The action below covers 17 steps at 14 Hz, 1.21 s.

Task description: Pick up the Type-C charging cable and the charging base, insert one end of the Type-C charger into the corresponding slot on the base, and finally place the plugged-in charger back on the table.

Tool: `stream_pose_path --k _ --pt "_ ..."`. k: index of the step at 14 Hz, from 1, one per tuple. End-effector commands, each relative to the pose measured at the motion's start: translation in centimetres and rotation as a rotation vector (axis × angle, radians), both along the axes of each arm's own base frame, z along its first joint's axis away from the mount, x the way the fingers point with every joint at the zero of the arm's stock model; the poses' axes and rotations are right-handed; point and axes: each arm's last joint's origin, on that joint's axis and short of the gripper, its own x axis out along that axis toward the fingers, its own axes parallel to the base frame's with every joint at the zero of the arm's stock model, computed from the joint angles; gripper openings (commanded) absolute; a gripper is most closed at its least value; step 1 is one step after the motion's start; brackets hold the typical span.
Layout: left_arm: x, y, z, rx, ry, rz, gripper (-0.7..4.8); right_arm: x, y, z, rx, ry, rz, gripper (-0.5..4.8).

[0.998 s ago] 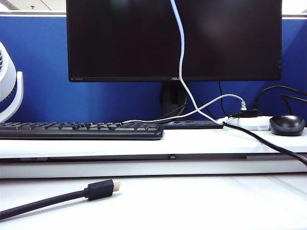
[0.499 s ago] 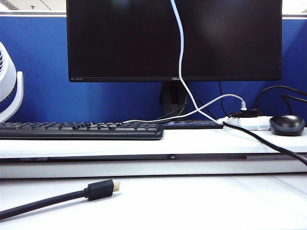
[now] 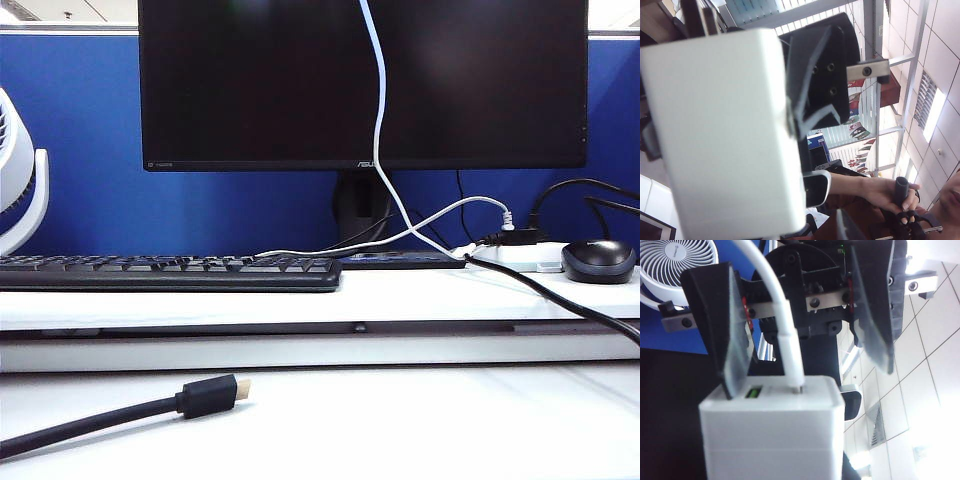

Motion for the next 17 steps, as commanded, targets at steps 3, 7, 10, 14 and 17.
stream_pose_path --k 3,7,10,14,17 --pt "0.2 0.1 0.2 -0.028 -0.032 0.034 2.82 0.0 -0.4 0.6 0.044 -0.025 0.052 -0.01" --pt "-0.2 0.3 0.4 -0.032 -0.042 0.029 2.82 0.6 -0.8 0.6 0.051 -0.025 0.013 -0.01" --pt "-0.6 0.5 0.6 -0.032 -0.044 0.023 2.78 1.3 -0.4 0.7 0.065 -0.037 -0.013 -0.01" --pt "-0.8 0.6 0.7 -0.038 -0.045 0.036 2.68 2.0 -1.1 0.9 0.101 -0.024 0.005 -0.01" --pt "-0.6 0.4 0.6 -0.035 -0.036 0.042 2.0 2.0 -1.1 0.9 0.099 -0.022 0.006 -0.01"
